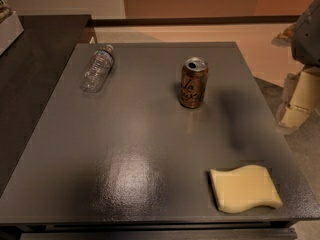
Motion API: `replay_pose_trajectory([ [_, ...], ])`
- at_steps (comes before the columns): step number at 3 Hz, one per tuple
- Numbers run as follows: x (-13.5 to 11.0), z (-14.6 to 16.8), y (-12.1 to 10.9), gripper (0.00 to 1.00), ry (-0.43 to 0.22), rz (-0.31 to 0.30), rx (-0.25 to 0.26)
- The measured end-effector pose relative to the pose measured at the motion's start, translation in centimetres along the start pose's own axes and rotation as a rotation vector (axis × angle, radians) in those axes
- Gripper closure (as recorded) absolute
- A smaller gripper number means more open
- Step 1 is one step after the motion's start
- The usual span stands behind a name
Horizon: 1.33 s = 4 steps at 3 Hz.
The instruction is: Move orange can near sponge
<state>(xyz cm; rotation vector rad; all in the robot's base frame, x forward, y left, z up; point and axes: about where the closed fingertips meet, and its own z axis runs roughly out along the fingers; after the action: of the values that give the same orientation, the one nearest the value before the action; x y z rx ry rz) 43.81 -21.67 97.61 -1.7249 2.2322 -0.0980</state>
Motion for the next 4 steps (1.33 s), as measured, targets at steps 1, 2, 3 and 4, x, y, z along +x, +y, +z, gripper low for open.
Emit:
replay_pose_trajectory([
  [1, 0.0, 0.0, 0.0, 0.0, 0.0, 0.0, 0.0],
  [2, -1.0, 1.2, -1.0, 0.0, -0.048, 0.025, -0.024],
  [3, -2.9, 3.4, -3.2, 0.0, -0.124, 0.046, -0.04],
  [4, -5.4, 5.6, -5.8, 0.0, -0.217, 0.051, -0.059],
])
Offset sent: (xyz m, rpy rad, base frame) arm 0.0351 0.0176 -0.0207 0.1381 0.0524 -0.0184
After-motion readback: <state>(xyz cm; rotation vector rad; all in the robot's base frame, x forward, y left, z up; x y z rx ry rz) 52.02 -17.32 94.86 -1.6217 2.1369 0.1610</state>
